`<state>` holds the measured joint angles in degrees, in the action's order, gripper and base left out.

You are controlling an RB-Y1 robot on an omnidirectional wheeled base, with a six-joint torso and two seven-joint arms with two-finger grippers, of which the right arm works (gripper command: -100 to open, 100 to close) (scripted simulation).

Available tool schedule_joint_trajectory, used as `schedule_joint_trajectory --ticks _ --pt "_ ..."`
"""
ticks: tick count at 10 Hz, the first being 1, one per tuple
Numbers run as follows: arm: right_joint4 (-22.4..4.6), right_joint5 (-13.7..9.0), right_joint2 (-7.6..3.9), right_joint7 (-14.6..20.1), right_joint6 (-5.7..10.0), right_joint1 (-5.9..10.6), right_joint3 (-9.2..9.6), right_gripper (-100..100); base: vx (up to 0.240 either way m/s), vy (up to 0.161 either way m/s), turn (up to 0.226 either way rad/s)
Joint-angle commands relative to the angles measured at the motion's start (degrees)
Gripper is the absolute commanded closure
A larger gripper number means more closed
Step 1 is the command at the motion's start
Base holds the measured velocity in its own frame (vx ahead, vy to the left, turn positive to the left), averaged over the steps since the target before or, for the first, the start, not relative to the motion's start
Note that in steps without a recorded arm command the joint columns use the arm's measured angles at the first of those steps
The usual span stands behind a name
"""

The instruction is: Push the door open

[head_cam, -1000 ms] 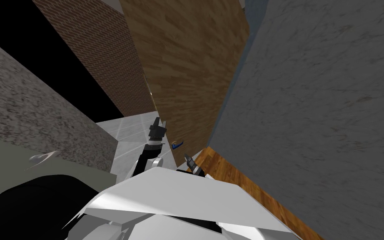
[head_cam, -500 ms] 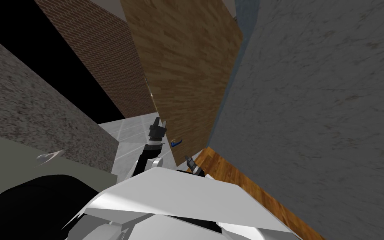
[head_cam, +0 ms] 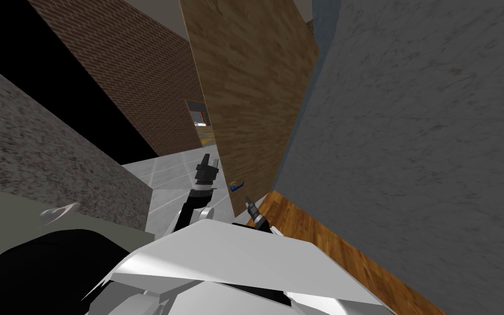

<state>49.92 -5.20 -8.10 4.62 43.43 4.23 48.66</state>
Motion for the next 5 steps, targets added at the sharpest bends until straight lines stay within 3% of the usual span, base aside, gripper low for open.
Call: schedule_joint_trajectory --ticks 1,2,3,5 --pt "-0.9 -0.2 1.05 -0.9 -0.18 -0.17 -2.11 -100 -0.072 0.152 -0.083" --pt "-1.2 -0.3 1.37 -1.2 -0.27 -0.21 -2.89 -100 -0.055 0.121 -0.087" --pt "-0.3 -0.2 0.94 -1.0 -0.47 -0.41 -2.27 -100 -0.025 0.053 -0.021" --pt "-0.9 -0.1 1.4 -1.3 -0.47 -0.26 -2.87 -100 0.136 0.117 0.04"
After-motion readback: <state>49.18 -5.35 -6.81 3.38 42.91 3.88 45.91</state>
